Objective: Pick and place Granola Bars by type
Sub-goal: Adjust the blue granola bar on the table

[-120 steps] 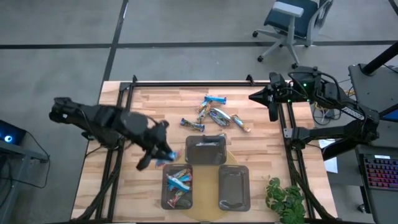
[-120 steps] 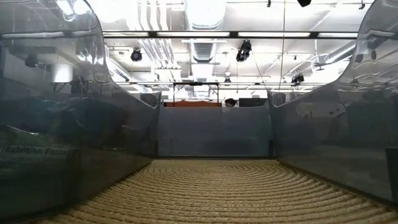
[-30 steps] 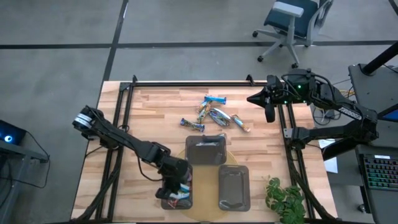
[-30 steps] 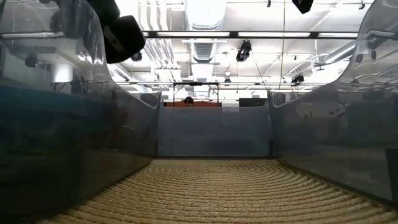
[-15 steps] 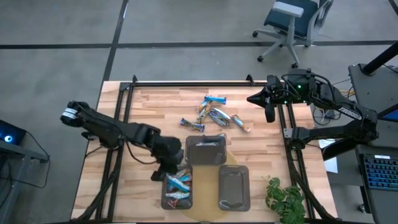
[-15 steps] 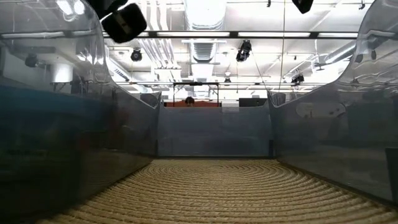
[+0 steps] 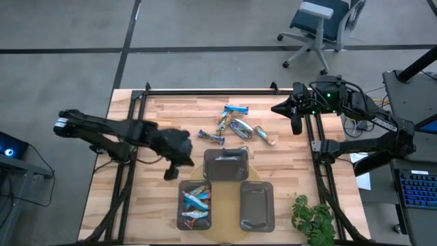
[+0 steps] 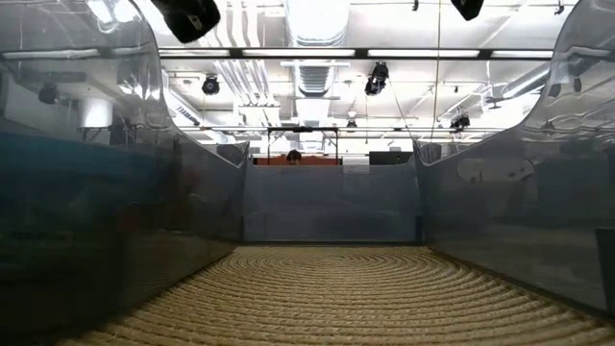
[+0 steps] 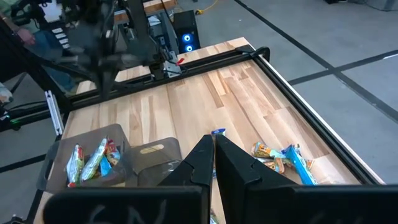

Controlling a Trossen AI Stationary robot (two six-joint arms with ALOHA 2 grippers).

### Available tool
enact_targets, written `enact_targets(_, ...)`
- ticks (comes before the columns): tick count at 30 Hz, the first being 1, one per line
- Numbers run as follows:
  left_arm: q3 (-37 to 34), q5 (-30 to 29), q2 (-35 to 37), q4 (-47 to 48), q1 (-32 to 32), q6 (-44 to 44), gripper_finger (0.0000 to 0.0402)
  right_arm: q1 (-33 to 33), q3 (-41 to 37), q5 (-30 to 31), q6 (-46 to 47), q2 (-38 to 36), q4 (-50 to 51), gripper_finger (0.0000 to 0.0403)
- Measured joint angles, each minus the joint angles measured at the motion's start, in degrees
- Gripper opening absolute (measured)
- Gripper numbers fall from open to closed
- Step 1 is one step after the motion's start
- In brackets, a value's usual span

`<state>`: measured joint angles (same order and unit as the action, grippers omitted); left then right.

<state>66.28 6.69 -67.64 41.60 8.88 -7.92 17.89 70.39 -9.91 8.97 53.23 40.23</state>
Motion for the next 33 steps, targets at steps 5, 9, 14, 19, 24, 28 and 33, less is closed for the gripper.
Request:
enact_targets(5,0.0,-5.79,7.84,-0.23,-3.7,-0.43,0.0,-0.01,0.0,0.0,-0.45,0.0,-0.01,0.0008)
enact_targets(9,0.0,-11.73,13.43,-3.53,-7.09,1.64,0.0,0.0,0.0,0.0,-2.43,-0.09,-0.08,0.0009)
enact_targets(14,0.02,-12.74,16.98,-13.03,-11.96,5.59,0.0,-0.02,0.0,1.7,-4.91,-0.31,-0.32,0.0008)
enact_targets(19,0.02,-10.81,17.16,-15.89,-16.57,8.33,0.0,0.02,0.0,4.09,-6.86,-0.35,-0.78,0.0008)
enact_targets(24,0.02,-1.95,14.34,-19.24,-21.4,8.31,0.0,0.02,0.0,4.09,-8.42,-0.35,-2.8,0.0008)
enact_targets(28,0.0,1.37,11.2,-21.22,-25.07,8.62,0.0,0.02,0.0,4.09,-9.24,-0.35,-3.43,0.0008)
enact_targets(33,0.01,3.87,8.3,-21.6,-28.43,9.23,0.0,0.02,0.0,4.09,-9.47,-0.35,-3.31,0.0008)
